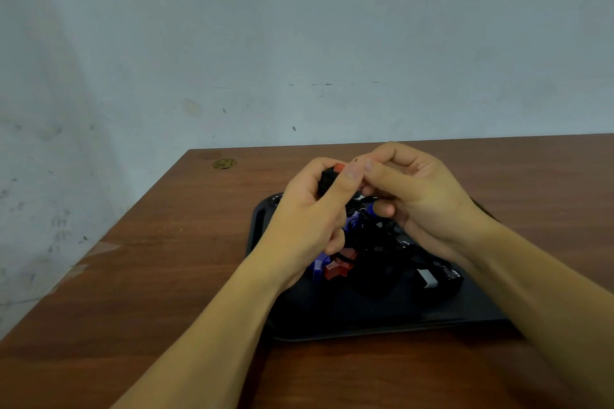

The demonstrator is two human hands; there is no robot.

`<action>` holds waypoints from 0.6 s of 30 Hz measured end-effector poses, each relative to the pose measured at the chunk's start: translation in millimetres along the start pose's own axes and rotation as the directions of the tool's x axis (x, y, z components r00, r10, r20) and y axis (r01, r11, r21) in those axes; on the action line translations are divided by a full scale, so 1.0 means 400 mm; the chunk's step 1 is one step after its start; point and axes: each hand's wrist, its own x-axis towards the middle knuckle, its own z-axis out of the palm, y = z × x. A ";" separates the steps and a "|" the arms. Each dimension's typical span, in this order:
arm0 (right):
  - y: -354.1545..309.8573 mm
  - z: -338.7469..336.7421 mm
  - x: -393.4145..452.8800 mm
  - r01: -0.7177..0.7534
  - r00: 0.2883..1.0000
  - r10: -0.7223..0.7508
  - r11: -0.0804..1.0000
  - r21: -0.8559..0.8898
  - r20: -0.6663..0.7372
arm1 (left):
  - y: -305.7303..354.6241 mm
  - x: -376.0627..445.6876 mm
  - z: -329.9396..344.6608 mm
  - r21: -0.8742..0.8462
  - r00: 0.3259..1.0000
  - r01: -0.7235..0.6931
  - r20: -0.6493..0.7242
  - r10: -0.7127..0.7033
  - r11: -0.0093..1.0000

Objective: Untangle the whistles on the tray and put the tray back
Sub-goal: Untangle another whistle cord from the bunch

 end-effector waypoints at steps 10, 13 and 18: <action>0.015 -0.003 -0.004 0.118 0.993 -0.120 0.987 -0.110 -0.012 | -0.004 -0.007 -0.003 0.211 0.999 -0.024 0.043 0.015 0.977; 0.024 -0.005 -0.004 0.145 0.989 -0.148 0.981 -0.127 -0.015 | -0.005 -0.008 -0.003 0.228 0.999 -0.009 0.051 -0.003 0.974; 0.032 -0.008 -0.004 0.263 0.964 -0.266 0.937 -0.231 0.016 | -0.002 -0.009 -0.001 0.248 0.998 0.014 0.050 -0.027 0.969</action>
